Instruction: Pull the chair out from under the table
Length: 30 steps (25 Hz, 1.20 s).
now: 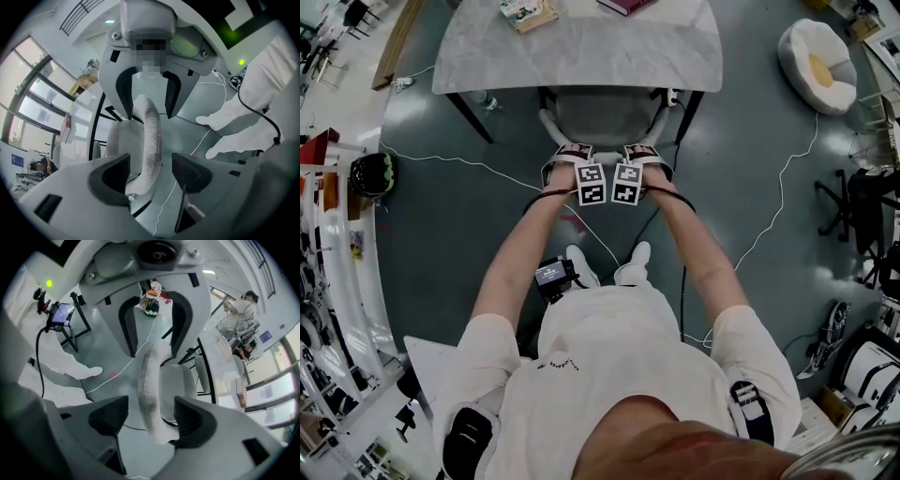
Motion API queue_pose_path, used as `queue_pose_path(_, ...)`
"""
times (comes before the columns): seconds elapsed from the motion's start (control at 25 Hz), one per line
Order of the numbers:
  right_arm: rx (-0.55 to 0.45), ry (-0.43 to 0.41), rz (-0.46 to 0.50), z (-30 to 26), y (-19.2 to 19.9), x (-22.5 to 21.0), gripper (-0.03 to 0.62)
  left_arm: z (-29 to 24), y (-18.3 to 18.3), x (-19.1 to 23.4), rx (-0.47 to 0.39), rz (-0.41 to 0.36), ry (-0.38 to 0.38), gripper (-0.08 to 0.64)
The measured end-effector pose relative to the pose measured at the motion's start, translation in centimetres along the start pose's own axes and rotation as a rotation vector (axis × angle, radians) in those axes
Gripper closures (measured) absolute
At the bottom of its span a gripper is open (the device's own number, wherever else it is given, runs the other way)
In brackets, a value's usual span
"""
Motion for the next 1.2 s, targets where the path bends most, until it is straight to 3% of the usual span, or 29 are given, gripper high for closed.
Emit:
queue_pose_path(0.36,0.019,-0.030,0.006,-2.0,0.4,0.4,0.290,-2.2,0.8,-0.7,0.022,0.011,0.033,0.287)
queue_pose_path(0.72,0.047,-0.033,0.024,-3.4,1.3,0.7,0.293,-4.0,2.0,-0.6,0.043,-0.024,0.017,0.356)
queue_pose_path(0.92,0.054,0.035,0.034,-3.9,1.7,0.5,0.436,-4.3,1.7,-0.2,0.063,-0.028,0.004,0.431)
queue_pose_path(1.2,0.049,0.022,0.056,-4.1,1.7,0.7,0.482,-4.5,1.7,-0.4,0.057,-0.026,-0.010,0.468)
Point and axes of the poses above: the fingertips, and each gripper's own axes: z backward along the fingers, x to its left, y out of its underside, the point moved 5 cm from there along z, backward along the fingers, and after that the axes turned 3 degrees about y, right-handed, at the moved point
